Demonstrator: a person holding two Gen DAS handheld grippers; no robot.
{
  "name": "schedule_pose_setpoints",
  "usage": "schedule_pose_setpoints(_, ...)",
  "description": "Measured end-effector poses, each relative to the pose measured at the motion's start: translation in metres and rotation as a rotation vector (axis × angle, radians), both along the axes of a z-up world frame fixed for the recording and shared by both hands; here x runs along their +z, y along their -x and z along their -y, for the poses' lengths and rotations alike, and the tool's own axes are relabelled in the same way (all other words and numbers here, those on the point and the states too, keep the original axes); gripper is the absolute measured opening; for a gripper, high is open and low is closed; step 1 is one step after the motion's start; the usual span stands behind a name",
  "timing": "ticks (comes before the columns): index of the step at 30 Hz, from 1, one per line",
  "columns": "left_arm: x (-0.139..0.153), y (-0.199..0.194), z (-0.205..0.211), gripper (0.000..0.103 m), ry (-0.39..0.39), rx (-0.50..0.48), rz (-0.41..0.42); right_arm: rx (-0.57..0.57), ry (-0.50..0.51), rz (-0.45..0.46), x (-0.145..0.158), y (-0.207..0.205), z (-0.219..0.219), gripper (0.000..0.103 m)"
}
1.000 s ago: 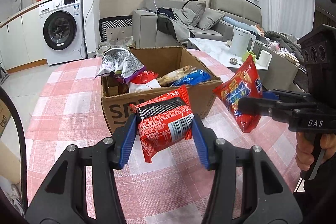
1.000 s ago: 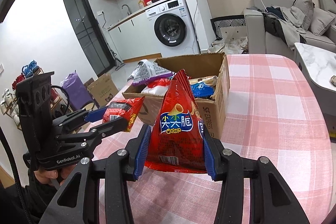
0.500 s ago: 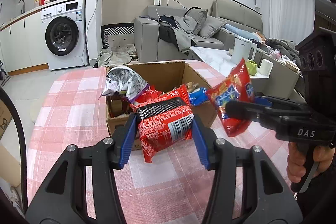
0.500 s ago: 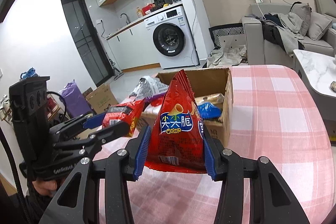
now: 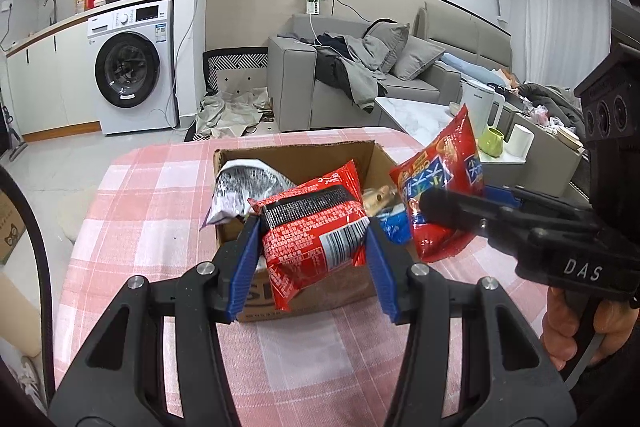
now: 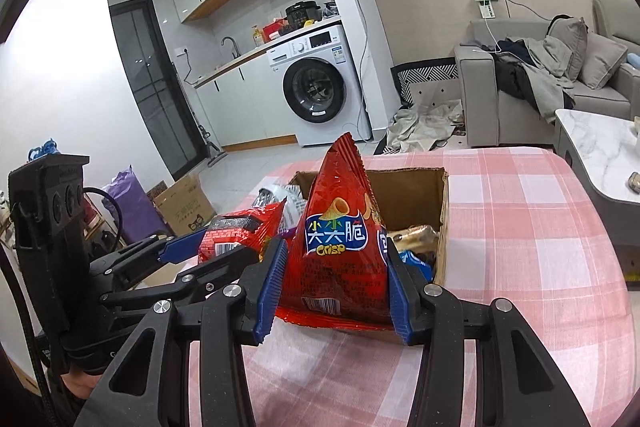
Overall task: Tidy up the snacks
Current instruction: 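Lift both red bags and carry them over the SF box, then lower both red bags into the box and open both grippers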
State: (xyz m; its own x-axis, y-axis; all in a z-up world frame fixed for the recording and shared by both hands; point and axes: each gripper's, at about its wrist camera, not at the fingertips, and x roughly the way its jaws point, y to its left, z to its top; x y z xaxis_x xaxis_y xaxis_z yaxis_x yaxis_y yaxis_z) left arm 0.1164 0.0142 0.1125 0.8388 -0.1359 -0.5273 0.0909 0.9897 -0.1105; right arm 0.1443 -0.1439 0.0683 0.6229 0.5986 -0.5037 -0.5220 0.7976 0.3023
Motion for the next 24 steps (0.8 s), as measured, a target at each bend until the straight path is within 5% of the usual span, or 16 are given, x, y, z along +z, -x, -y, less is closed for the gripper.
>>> schedule_pose_setpoints(24,-0.009,-0.066,0.002,0.048,-0.059,0.01,-0.024,-0.016,-0.005,-0.073,-0.01,-0.063,0.004,0.047)
